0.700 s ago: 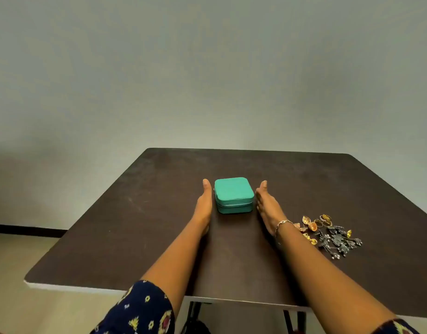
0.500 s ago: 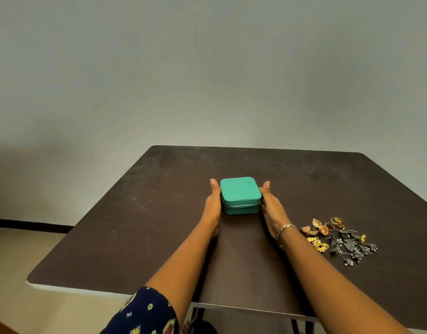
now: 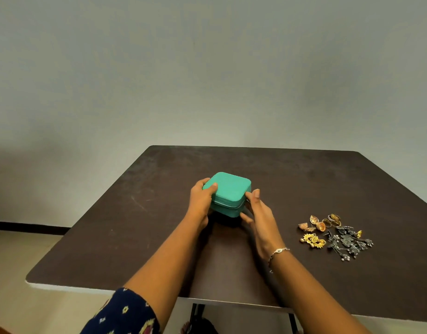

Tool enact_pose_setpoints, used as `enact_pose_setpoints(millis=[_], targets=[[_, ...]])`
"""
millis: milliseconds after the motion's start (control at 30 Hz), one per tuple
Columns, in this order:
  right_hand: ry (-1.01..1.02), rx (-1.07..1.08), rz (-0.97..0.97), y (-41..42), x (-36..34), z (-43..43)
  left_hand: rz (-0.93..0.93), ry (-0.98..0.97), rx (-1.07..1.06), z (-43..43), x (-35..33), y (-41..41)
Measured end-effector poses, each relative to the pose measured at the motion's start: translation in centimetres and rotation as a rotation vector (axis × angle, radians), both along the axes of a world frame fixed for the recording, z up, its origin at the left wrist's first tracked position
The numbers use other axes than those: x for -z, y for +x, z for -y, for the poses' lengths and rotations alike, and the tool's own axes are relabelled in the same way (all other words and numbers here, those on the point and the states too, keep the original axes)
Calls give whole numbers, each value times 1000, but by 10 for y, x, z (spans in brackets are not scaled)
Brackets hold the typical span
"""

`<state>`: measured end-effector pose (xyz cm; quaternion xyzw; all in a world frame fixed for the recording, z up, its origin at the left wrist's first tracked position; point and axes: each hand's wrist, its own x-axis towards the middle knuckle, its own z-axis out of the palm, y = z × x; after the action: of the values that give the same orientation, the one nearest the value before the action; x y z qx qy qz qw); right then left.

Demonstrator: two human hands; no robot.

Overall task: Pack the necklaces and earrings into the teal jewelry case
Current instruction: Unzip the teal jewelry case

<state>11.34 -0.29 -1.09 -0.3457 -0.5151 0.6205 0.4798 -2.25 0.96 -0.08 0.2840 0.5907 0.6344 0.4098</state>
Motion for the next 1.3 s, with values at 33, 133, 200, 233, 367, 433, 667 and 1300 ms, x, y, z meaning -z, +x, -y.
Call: enact_pose_setpoints(millis=[33,133,200,233,367,433,667,1300], targets=[[7,9,-11,0,1,5,29,-8,-1,1,0,-3],[-26,99,-52,1,3,9,116,8,-6,5,-2,-12],[-75,178,-69,3,1,6,134,35,-3,8,-3,-16],[-101,212,-61,4,1,3,128,44,-1,10,-4,-19],[-226,185,26,6,0,-9,113,54,47,16,-6,-27],[-286,55,58,5,-3,-8,108,52,101,19,-6,-29],[-185,-86,141,-11,-1,3,132,8,89,25,3,-29],[181,33,520,-18,32,-25,-49,7,31,37,27,-36]])
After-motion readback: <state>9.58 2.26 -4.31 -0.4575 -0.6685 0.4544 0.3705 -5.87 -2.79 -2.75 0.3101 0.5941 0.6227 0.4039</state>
